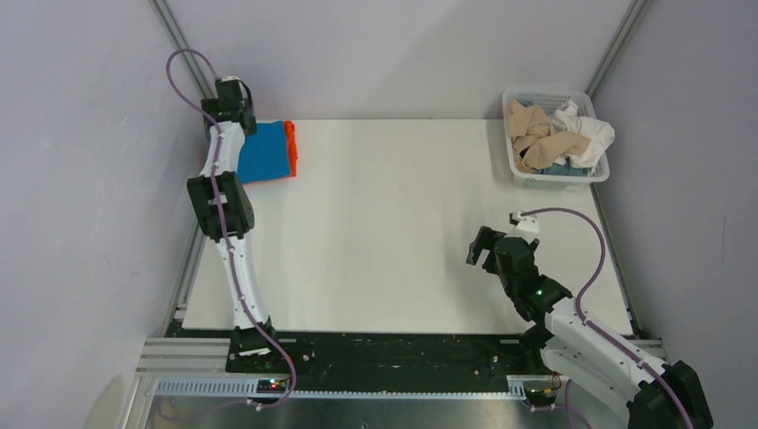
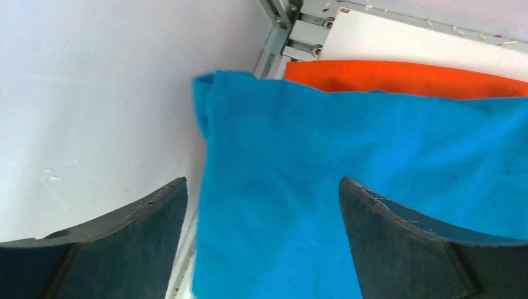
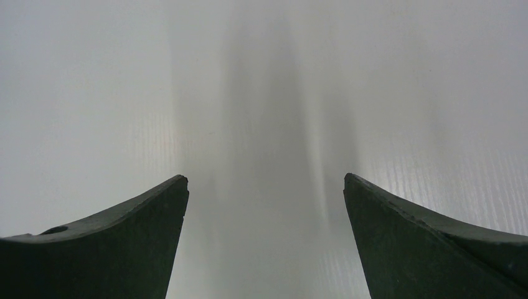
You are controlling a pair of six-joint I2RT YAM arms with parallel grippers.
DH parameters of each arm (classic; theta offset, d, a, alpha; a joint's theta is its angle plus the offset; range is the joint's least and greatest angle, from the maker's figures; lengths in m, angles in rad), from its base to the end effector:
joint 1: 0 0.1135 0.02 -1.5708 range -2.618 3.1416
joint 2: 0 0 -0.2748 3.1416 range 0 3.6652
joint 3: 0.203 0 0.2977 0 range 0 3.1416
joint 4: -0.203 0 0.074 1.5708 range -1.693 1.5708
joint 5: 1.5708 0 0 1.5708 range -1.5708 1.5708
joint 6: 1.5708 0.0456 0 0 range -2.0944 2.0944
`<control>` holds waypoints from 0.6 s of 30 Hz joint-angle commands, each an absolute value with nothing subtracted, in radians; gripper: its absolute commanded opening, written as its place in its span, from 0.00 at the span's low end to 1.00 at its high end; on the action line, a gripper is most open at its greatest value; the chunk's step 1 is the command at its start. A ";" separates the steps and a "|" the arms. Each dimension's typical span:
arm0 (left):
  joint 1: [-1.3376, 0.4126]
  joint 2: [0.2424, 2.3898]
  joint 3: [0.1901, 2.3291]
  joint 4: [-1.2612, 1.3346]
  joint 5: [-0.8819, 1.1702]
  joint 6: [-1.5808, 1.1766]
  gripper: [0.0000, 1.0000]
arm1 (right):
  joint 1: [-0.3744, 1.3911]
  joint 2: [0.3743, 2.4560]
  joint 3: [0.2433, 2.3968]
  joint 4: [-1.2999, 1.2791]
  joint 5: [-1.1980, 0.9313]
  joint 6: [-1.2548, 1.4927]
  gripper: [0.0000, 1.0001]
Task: Fold and stack the t-shirts
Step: Put the neatly folded tshirt into the corner of the board with the left arm
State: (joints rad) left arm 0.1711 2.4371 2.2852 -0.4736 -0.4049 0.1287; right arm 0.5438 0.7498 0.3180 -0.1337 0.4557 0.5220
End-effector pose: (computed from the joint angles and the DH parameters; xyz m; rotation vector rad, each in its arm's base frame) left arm 0.6085 0.1234 0.2388 -0.2764 2.1866 0.6122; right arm 0.1866 0.0894 0.1717 0.2402 2.0629 0.1639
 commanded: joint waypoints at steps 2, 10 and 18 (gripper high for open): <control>0.186 2.396 2.282 -0.426 -0.375 0.096 0.99 | 0.561 0.752 0.367 -0.080 0.486 0.531 0.99; 0.182 2.279 2.184 -0.426 -0.277 0.014 1.00 | 0.583 0.698 0.371 -0.113 0.474 0.548 0.99; 0.060 2.012 1.949 -0.383 -0.199 -0.165 1.00 | 0.587 0.615 0.396 -0.228 0.412 0.549 0.99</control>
State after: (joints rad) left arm 0.1612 2.2261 2.0167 -0.4507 -0.2218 -0.0605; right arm 0.5816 0.6456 0.3355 -0.1711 0.4351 0.5400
